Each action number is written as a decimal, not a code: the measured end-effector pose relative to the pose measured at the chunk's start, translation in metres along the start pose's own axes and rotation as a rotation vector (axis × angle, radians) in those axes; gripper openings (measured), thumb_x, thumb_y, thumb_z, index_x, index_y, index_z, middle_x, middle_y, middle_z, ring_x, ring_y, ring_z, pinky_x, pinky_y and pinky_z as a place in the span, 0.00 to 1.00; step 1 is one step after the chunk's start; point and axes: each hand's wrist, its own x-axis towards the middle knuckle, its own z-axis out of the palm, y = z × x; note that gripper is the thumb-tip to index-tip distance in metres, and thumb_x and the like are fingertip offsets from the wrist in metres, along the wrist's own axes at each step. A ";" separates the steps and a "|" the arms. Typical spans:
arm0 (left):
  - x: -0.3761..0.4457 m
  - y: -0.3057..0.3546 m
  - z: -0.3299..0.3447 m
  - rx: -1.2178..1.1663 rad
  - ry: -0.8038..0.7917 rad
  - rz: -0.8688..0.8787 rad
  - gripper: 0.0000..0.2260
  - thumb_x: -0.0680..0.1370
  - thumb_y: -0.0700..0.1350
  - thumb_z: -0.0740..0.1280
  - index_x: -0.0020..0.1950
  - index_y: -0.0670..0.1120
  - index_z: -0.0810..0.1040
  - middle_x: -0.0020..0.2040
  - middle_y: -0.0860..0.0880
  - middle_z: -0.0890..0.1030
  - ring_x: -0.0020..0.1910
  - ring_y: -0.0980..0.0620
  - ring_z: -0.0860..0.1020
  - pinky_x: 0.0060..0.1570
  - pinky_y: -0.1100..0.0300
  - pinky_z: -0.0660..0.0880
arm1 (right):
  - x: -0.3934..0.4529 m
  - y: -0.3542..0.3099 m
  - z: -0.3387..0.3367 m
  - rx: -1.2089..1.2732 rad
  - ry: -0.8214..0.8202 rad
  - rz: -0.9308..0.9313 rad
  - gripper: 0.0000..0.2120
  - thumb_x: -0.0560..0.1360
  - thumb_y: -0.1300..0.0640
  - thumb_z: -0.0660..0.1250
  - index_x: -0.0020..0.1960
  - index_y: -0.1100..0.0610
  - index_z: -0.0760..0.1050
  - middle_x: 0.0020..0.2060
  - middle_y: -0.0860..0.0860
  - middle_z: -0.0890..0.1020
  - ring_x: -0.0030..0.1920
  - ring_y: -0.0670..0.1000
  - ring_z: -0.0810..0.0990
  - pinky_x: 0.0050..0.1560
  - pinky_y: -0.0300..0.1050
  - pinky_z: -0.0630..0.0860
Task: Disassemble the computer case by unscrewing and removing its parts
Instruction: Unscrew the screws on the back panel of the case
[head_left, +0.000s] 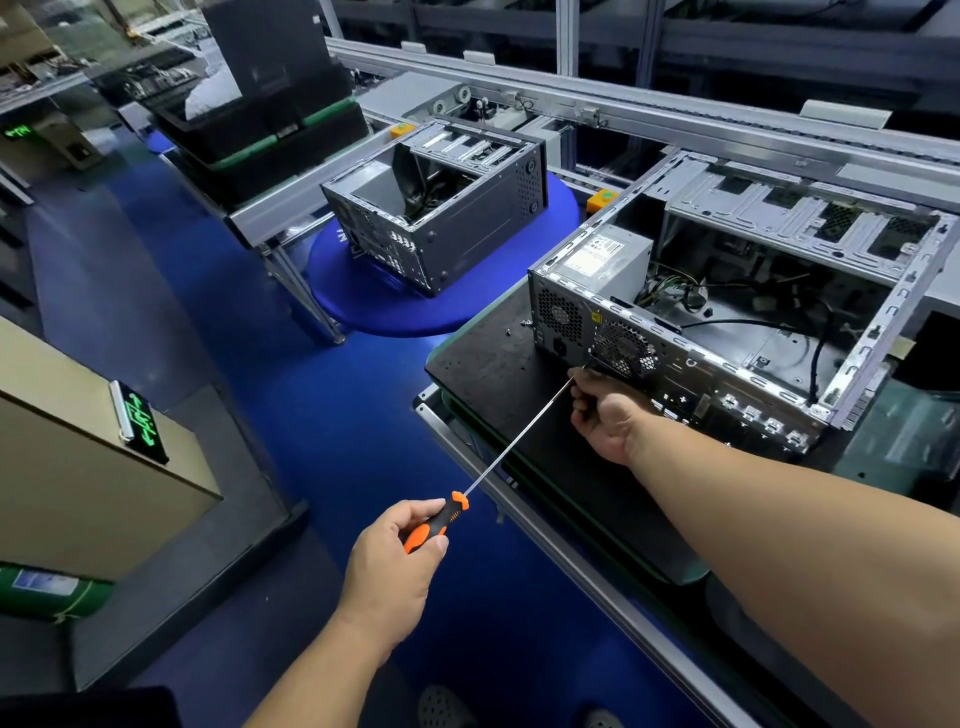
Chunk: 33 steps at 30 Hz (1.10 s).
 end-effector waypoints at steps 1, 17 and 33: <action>0.000 0.000 0.000 -0.002 0.000 0.000 0.13 0.80 0.40 0.73 0.56 0.59 0.84 0.44 0.56 0.82 0.43 0.54 0.80 0.45 0.62 0.77 | 0.000 0.000 0.000 -0.002 -0.002 0.000 0.09 0.82 0.58 0.65 0.44 0.52 0.79 0.33 0.48 0.72 0.32 0.44 0.64 0.36 0.38 0.65; -0.001 0.005 0.002 0.229 0.073 0.224 0.17 0.79 0.37 0.73 0.60 0.60 0.80 0.53 0.59 0.78 0.55 0.65 0.76 0.47 0.76 0.71 | -0.001 0.001 0.000 0.011 -0.016 -0.019 0.09 0.83 0.56 0.64 0.47 0.51 0.79 0.33 0.48 0.71 0.32 0.45 0.64 0.37 0.39 0.66; 0.004 -0.002 -0.004 0.245 0.039 0.259 0.17 0.80 0.40 0.72 0.60 0.61 0.80 0.51 0.61 0.77 0.55 0.62 0.77 0.48 0.71 0.71 | 0.001 0.002 0.000 -0.035 -0.011 -0.029 0.10 0.84 0.57 0.62 0.46 0.51 0.78 0.31 0.47 0.69 0.30 0.45 0.63 0.37 0.40 0.67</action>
